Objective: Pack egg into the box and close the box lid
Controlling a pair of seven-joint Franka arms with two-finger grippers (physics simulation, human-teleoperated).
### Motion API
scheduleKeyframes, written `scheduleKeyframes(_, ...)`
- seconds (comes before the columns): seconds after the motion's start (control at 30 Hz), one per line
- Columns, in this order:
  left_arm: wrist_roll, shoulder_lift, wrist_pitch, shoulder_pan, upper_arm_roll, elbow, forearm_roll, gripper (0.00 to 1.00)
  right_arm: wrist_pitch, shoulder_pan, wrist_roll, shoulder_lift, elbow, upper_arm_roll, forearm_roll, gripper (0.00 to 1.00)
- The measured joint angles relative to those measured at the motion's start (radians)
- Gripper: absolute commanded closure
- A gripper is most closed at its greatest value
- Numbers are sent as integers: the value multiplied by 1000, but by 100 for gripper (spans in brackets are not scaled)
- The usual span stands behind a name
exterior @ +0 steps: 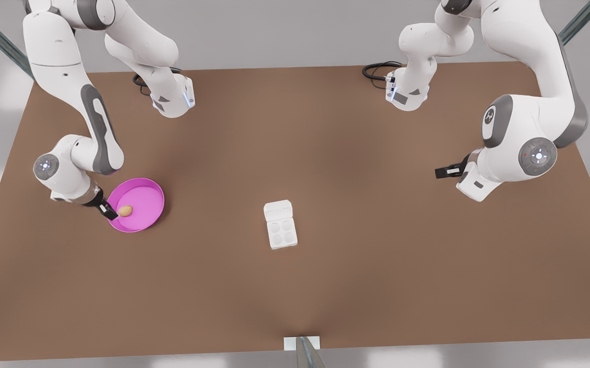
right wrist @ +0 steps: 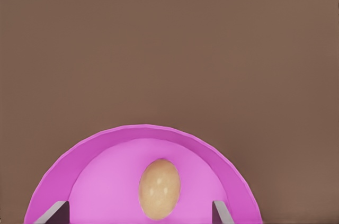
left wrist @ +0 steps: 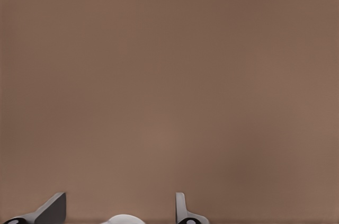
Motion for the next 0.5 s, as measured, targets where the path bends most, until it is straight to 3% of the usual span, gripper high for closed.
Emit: scheduleKeyframes(0.5, -8, 1, -1, -3, 0, -1, 0, 0, 45, 8, 163, 90, -1, 4, -2, 0)
